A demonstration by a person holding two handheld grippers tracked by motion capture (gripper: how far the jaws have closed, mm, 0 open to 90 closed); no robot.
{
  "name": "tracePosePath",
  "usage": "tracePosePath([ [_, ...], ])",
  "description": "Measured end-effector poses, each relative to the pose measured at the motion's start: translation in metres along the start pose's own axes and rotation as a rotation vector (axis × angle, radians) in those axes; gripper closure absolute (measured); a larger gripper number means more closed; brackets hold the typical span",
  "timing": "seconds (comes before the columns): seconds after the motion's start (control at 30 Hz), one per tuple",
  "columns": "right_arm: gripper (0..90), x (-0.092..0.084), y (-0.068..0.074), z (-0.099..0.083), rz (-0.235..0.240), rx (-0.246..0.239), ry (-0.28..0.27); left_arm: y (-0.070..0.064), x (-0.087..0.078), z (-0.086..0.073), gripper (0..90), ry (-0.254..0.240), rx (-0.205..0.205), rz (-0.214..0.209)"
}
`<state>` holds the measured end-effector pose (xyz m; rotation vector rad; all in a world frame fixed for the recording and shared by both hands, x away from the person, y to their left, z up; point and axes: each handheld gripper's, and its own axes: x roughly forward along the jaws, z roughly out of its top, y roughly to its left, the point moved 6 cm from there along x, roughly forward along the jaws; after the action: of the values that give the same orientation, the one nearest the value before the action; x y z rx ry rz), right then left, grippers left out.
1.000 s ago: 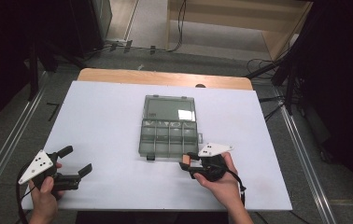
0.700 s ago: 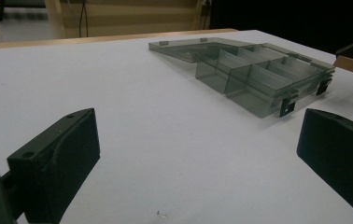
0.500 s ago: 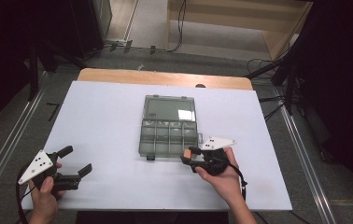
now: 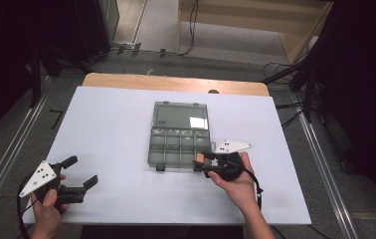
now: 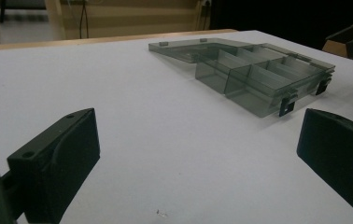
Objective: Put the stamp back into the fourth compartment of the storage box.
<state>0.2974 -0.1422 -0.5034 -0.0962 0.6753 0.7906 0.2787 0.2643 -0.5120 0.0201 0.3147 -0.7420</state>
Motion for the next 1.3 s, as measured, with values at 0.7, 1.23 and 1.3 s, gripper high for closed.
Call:
tracePosePath([
  [0.7,48.1,-0.001,-0.013,0.013,-0.013,0.024,-0.008,-0.001,0.0,0.0,0.0,0.002,-0.001,-0.001],
  [1.23,48.0,0.001,-0.021,0.024,-0.026,0.032,-0.015,0.0,-0.001,0.0,0.0,-0.004,-0.002,-0.001],
  [1.3,48.0,0.002,-0.022,0.025,-0.028,0.037,-0.018,0.0,-0.001,0.0,0.0,-0.005,-0.002,-0.001],
])
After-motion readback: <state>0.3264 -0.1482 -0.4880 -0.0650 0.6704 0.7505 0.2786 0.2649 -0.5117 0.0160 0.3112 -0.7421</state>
